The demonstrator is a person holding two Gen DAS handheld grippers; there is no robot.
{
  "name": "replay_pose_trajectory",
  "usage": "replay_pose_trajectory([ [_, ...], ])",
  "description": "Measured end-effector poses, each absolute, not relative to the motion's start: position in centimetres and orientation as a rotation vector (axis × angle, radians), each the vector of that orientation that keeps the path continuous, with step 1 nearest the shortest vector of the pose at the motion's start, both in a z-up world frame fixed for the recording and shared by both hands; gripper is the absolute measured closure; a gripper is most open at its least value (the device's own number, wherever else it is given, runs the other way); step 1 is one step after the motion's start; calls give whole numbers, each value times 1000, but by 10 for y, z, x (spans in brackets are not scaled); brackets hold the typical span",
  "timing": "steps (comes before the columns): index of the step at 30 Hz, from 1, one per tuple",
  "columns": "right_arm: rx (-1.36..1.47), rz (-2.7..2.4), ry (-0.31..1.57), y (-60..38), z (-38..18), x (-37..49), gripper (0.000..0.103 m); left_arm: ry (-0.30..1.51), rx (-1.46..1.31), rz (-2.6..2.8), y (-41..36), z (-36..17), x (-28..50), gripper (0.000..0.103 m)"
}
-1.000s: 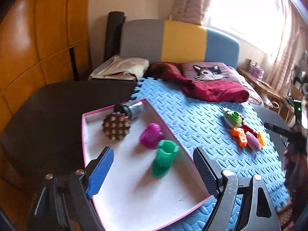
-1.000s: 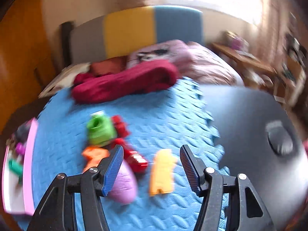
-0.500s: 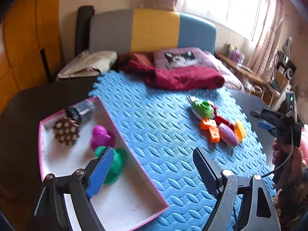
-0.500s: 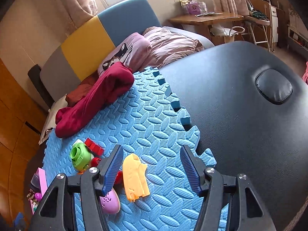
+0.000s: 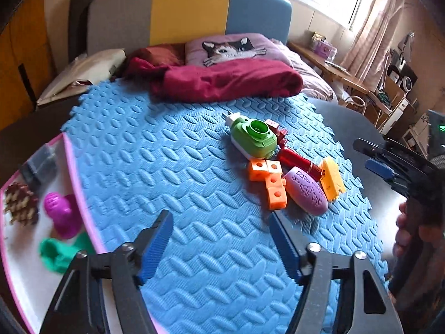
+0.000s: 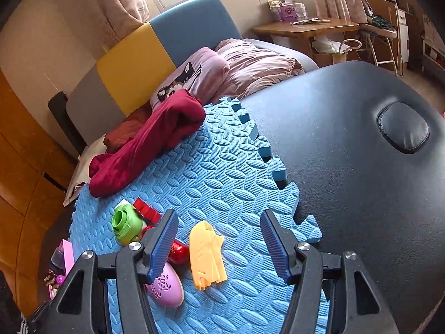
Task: Organize rigid objects
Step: 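Grasp the orange interlocking blocks with the left gripper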
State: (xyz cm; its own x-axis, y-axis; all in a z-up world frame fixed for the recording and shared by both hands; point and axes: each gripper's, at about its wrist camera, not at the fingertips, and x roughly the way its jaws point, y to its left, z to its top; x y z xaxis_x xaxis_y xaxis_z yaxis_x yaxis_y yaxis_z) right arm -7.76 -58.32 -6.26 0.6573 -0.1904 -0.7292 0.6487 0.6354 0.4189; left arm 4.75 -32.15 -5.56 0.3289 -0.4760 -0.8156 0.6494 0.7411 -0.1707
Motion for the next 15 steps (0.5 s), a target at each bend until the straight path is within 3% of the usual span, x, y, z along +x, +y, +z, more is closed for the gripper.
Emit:
replay_pose_trajectory([
  [3, 738, -518, 698, -583, -63, -77, 41, 1011, 197, -757, -340, -63, 55, 38],
  [9, 744, -496, 694, -582, -62, -75, 41, 1036, 225, -785, -375, -73, 65, 56],
  [15, 755, -481, 698, -582, -64, -74, 41, 1072, 197, -801, -400, -81, 71, 57],
])
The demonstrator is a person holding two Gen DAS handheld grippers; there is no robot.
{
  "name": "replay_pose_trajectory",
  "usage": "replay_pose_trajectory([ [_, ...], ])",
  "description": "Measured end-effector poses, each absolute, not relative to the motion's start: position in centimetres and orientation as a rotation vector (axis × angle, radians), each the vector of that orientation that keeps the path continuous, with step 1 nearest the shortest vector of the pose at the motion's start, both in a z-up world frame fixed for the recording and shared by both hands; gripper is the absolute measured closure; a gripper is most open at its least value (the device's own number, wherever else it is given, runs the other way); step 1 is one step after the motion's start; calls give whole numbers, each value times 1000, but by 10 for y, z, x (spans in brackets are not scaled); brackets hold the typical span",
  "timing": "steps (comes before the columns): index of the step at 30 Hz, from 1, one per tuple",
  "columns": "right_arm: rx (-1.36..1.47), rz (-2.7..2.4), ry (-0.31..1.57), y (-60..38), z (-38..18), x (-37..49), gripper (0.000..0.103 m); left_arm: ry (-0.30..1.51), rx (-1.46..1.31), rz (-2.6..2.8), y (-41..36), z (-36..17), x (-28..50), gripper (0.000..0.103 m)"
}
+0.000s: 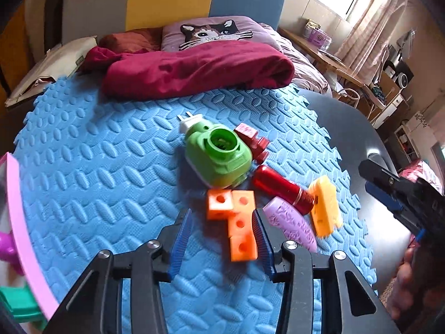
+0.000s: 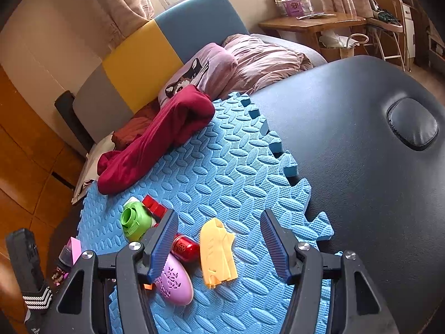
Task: Organize rigid objects
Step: 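Grasp the orange interlocking blocks with the left gripper, then grasp the green bottle-shaped toy with the right gripper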
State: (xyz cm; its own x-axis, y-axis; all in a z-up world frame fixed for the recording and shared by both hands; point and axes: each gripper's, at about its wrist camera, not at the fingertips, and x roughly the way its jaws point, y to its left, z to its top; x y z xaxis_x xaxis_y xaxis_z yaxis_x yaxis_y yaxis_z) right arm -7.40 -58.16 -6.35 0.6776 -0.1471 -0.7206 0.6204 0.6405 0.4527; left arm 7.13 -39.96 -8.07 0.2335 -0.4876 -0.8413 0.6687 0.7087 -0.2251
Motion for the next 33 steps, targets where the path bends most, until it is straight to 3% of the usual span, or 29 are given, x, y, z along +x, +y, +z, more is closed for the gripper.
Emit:
replay_pose_trajectory([
  [6, 763, -472, 696, -581, -64, -74, 41, 1100, 181, -800, -413, -92, 76, 57],
  [11, 751, -470, 707, -580, -65, -71, 41, 1074, 231, -792, -422, -99, 73, 45],
  [13, 739, -472, 708, -578, -64, -71, 41, 1051, 241, -803, -420, -99, 71, 49],
  [14, 730, -475, 710, -578, -64, -71, 41, 1035, 253, -796, -417, -100, 71, 60],
  [15, 723, -478, 716, -578, -64, -70, 41, 1030, 245, -807, -412, -100, 72, 62],
  [19, 702, -478, 730, -576, -65, -68, 41, 1026, 212, -806, -390, -99, 70, 62],
  [26, 691, -472, 728, -575, -64, -70, 60, 948, 227, -833, -340, -102, 30, 62],
  [33, 570, -353, 771, -547, -61, -50, 63, 870, 250, -850, -327, -106, 15, 62],
])
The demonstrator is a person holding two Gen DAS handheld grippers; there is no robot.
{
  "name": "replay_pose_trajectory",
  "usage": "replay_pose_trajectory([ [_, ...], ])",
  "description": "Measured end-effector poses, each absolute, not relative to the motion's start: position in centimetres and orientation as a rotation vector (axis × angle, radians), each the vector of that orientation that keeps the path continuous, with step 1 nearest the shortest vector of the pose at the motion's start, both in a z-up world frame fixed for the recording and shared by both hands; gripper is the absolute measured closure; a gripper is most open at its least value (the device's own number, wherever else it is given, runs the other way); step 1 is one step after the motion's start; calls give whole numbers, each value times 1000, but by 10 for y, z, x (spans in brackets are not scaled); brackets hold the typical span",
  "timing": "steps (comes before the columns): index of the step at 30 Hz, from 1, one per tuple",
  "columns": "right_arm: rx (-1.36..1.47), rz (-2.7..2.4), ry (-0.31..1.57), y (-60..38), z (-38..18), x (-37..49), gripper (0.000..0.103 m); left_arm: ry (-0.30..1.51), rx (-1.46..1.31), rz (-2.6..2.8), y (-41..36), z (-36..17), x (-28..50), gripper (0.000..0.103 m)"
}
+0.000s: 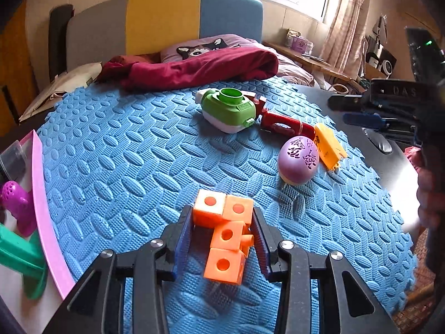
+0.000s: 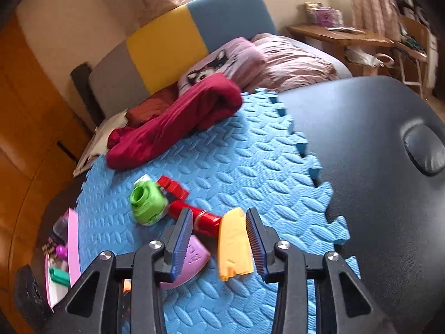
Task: Organize rigid objects
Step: 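Grasp the green bottle-shaped toy with the right gripper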
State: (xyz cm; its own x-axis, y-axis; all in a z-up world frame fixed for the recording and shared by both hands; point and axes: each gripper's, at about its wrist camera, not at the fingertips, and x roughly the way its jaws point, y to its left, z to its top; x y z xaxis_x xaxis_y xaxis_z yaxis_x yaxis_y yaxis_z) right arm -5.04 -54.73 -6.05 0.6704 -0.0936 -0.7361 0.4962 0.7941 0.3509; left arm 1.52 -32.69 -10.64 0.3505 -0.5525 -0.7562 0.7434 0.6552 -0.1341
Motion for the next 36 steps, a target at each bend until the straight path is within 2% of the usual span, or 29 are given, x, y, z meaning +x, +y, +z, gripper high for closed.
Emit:
replay_pose_trajectory([
  [12, 479, -128, 875, -507, -62, -13, 68, 860, 244, -855, -327, -108, 14, 62],
  [19, 369, -54, 940, -496, -53, 50, 68, 863, 231, -861, -326, -108, 15, 62],
  [22, 330, -41, 1014, -497, -68, 81, 65, 865, 227, -862, -325, -108, 15, 62],
  [24, 276, -68, 1012, -496, -71, 93, 59, 867, 221, -865, -324, -108, 15, 62],
  [36, 216, -23, 1094, -487, -83, 115, 51, 874, 199, -873, -322, -108, 17, 62],
])
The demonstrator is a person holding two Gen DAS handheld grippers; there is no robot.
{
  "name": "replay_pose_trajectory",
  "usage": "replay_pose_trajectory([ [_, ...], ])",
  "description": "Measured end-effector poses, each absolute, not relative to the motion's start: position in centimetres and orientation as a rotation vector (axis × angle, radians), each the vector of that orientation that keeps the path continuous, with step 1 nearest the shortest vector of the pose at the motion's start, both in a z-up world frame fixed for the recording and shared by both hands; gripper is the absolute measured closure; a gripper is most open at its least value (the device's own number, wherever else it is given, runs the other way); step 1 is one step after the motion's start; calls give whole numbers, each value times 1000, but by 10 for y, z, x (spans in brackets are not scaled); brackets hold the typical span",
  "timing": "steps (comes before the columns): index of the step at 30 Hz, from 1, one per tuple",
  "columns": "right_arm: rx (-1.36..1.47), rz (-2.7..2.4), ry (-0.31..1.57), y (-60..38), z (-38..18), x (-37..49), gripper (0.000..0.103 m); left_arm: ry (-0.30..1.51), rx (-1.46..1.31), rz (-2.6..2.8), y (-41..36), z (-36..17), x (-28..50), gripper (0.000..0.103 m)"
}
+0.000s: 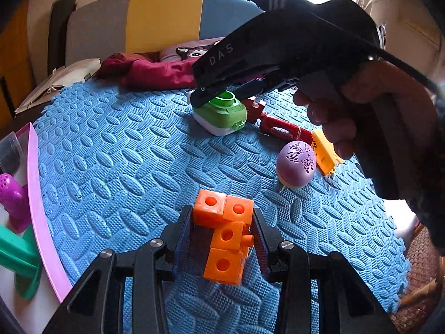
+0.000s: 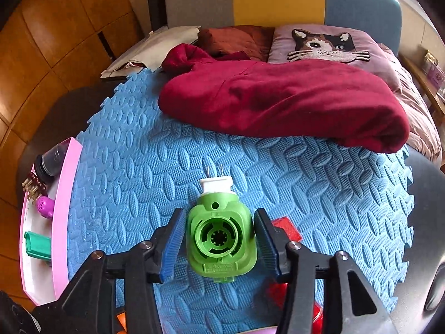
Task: Organize rigid objects
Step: 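Grasp the green bottle-shaped toy with the right gripper, then carry the orange blocks over the tray with the left gripper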
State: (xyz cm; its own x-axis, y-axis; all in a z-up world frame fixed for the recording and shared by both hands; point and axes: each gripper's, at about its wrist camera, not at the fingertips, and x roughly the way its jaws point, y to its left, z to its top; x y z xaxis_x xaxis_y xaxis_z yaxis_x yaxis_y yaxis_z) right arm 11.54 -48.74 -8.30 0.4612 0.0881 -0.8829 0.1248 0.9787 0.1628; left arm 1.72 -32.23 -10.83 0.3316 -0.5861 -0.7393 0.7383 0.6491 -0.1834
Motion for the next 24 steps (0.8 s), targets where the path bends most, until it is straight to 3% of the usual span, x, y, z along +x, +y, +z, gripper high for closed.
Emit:
replay_pose_trajectory([
  [6, 166, -43, 1157, -478, -101, 123, 50, 873, 203, -870, -322, -108, 16, 62],
  [24, 175, -13, 1037, -458, -105, 70, 49, 867, 218, -863, -325, -108, 15, 62],
])
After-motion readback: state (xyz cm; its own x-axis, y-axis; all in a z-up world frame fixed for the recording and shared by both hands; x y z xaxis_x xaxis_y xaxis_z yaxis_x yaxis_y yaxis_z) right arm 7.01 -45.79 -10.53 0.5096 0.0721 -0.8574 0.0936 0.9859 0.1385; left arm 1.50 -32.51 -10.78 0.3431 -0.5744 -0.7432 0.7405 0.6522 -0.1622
